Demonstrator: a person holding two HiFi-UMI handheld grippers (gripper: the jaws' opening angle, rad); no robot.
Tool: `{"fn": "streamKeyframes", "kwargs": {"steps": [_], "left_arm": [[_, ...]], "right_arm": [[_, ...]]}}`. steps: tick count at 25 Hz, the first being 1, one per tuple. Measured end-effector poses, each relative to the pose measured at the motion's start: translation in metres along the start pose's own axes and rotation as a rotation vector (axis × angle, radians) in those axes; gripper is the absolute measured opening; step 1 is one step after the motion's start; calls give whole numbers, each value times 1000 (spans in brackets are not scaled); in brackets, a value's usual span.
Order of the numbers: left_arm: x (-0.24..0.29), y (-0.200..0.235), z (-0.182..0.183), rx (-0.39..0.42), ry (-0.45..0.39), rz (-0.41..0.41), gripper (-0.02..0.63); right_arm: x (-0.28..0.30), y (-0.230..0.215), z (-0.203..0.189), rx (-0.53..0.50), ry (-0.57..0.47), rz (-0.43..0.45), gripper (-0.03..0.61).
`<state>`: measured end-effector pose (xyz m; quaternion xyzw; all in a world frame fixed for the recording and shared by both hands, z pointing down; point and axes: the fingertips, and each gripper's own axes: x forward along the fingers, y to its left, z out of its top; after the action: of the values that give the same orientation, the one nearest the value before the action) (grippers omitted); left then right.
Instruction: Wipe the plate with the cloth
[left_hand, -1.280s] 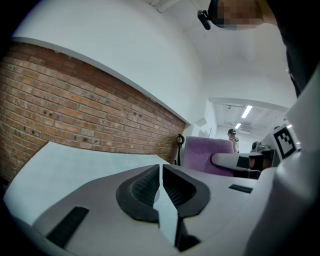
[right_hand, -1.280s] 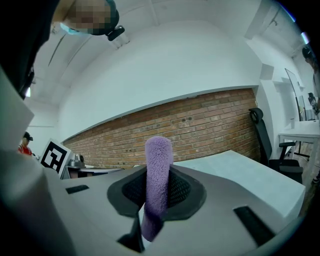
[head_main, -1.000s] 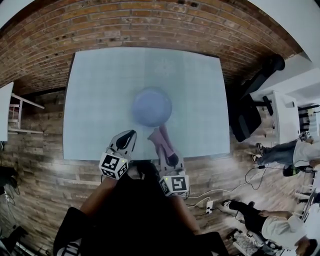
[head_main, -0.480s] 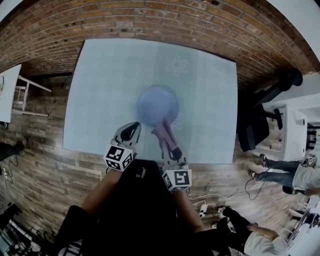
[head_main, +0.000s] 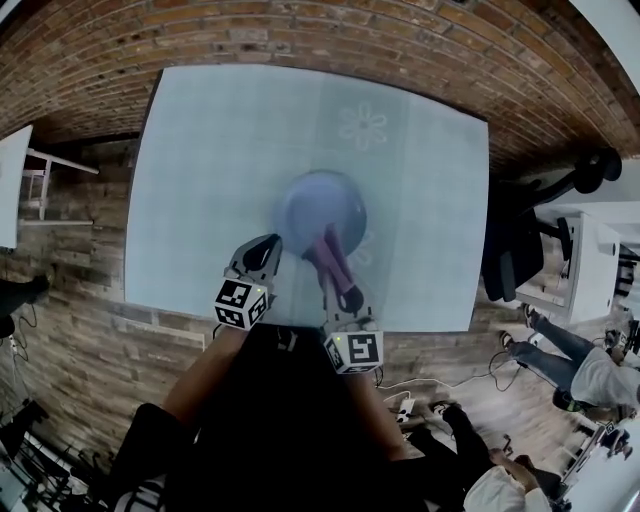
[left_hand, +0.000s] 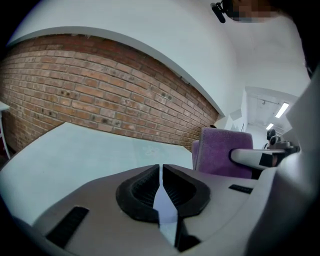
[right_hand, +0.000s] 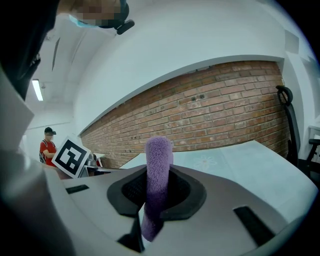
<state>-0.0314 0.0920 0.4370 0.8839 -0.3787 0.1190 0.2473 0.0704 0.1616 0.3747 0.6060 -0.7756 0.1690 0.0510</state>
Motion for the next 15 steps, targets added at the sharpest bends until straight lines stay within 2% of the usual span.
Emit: {"fn": "streamKeyframes", "kwargs": {"steps": [9, 15], "left_arm": [[39, 33, -32, -31, 146, 15, 48], [62, 56, -46, -55, 188, 53, 49]], "right_arm": [[41, -11, -13, 18, 51, 4, 66], [66, -18, -22, 19, 73, 13, 66]]}}
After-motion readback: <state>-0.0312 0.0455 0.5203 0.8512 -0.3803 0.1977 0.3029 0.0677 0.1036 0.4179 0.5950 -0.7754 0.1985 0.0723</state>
